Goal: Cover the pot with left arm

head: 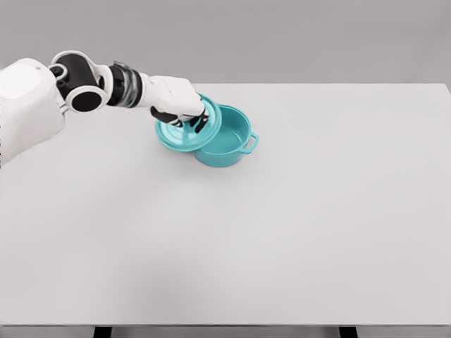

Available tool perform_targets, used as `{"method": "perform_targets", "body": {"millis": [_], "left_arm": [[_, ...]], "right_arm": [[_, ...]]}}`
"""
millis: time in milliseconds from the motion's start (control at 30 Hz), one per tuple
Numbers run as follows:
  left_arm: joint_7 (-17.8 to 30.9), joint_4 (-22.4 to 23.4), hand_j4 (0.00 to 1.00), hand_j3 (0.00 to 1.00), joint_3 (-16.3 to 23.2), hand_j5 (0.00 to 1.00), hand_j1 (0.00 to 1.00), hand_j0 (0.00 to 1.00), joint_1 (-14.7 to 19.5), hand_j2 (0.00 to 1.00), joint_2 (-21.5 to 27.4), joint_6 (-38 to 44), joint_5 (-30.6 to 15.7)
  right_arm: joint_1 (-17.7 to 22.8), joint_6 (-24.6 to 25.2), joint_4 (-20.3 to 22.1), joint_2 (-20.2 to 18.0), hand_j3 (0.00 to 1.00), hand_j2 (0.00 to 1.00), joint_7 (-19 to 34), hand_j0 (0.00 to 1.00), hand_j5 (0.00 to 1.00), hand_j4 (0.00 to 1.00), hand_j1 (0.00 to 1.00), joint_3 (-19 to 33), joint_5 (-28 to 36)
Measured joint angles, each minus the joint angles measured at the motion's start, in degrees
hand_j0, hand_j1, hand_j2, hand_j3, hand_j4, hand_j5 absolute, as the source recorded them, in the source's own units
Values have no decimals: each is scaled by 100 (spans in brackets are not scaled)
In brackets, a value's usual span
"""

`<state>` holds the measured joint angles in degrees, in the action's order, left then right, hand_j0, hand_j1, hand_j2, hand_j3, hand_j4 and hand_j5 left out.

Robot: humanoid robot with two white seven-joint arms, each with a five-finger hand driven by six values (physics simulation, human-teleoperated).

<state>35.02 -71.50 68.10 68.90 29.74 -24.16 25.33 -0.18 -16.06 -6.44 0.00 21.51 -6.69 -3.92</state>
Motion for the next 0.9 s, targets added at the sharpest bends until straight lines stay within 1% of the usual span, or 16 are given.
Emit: {"method": "perform_targets", "body": {"millis": [100, 233, 467, 767, 833, 900], "left_arm": [[-1, 80, 48, 48, 130, 48, 48, 48, 176, 48, -87, 1, -129], [0, 237, 48, 48, 203, 48, 48, 48, 211, 48, -257, -1, -236], [1, 603, 48, 48, 330, 48, 48, 48, 308, 48, -597, -5, -273], [-1, 726, 48, 48, 389, 48, 48, 48, 396, 48, -783, -25, -278], [0, 765, 50, 50, 414, 50, 50, 50, 396, 50, -806, -27, -280], [0, 794, 57, 57, 430, 57, 57, 57, 396, 57, -826, -26, -280]], "right_arm": [[0, 0, 0, 0, 100, 100, 0, 100, 100, 100, 100, 0, 0], [0, 0, -2, 0, 100, 100, 0, 100, 100, 100, 100, 0, 0], [0, 0, 0, 0, 100, 100, 0, 100, 100, 100, 100, 0, 0], [0, 0, -1, 0, 100, 100, 0, 100, 100, 100, 100, 0, 0], [0, 0, 0, 0, 100, 100, 0, 100, 100, 100, 100, 0, 0], [0, 0, 0, 0, 100, 100, 0, 100, 100, 100, 100, 0, 0]]}}
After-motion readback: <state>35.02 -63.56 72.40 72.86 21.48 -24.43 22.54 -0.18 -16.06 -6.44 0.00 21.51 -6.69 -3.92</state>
